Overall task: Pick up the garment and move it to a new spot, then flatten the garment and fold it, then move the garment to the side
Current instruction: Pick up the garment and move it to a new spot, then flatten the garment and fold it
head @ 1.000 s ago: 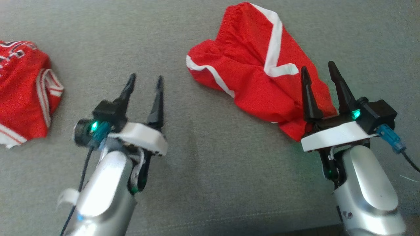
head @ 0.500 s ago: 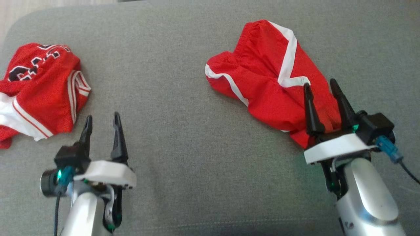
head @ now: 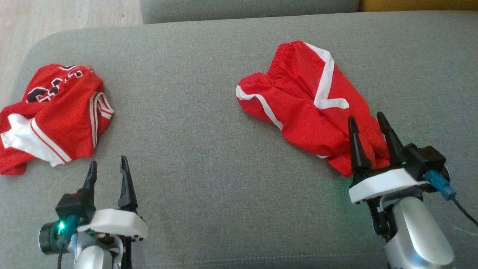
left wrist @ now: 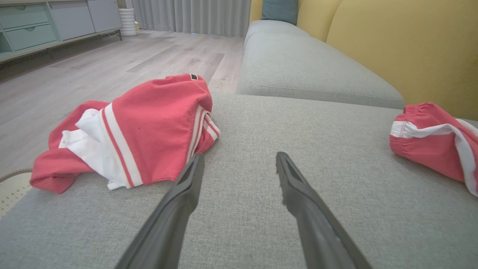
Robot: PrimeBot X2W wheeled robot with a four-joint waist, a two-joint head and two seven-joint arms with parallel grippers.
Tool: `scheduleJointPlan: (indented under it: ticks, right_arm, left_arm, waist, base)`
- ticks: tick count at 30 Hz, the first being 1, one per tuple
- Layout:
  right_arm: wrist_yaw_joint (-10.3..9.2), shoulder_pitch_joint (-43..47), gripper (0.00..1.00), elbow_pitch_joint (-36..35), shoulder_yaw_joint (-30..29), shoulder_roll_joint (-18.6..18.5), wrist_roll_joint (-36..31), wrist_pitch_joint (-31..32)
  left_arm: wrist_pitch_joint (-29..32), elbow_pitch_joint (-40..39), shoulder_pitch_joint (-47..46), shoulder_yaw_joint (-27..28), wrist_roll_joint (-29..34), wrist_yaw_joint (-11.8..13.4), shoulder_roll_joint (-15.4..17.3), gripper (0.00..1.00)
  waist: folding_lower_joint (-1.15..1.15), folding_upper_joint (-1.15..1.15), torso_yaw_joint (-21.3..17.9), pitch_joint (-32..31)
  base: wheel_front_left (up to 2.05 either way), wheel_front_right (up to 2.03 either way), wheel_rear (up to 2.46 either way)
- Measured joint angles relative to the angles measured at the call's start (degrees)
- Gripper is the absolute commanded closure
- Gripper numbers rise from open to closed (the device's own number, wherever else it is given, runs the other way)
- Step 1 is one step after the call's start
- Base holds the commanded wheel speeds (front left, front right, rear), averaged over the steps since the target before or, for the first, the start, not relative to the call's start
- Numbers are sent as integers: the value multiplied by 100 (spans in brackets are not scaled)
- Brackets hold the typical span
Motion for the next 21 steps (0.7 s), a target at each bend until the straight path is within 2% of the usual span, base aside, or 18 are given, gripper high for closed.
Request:
scheduleJointPlan:
  ticks: [10, 15, 21]
  right_arm:
    - [0, -1, 0, 34, -77, 5, -3, 0]
    - [0, -208, 0, 412, -179, 8, -121, 0]
    - [0, -928, 0, 964, -229, -1, -169, 0]
  left_arm:
    - [0, -63, 32, -219, -13, 5, -10, 0]
    - [0, -54, -42, -389, -64, 3, -11, 0]
    - [0, -42, -230, -568, -67, 1, -13, 0]
  waist:
    - [0, 0, 7, 76]
    - [0, 0, 59, 242]
    - [0, 0, 167, 439]
  base:
    - [0, 0, 0]
    - [0, 0, 0]
    - [0, 0, 0]
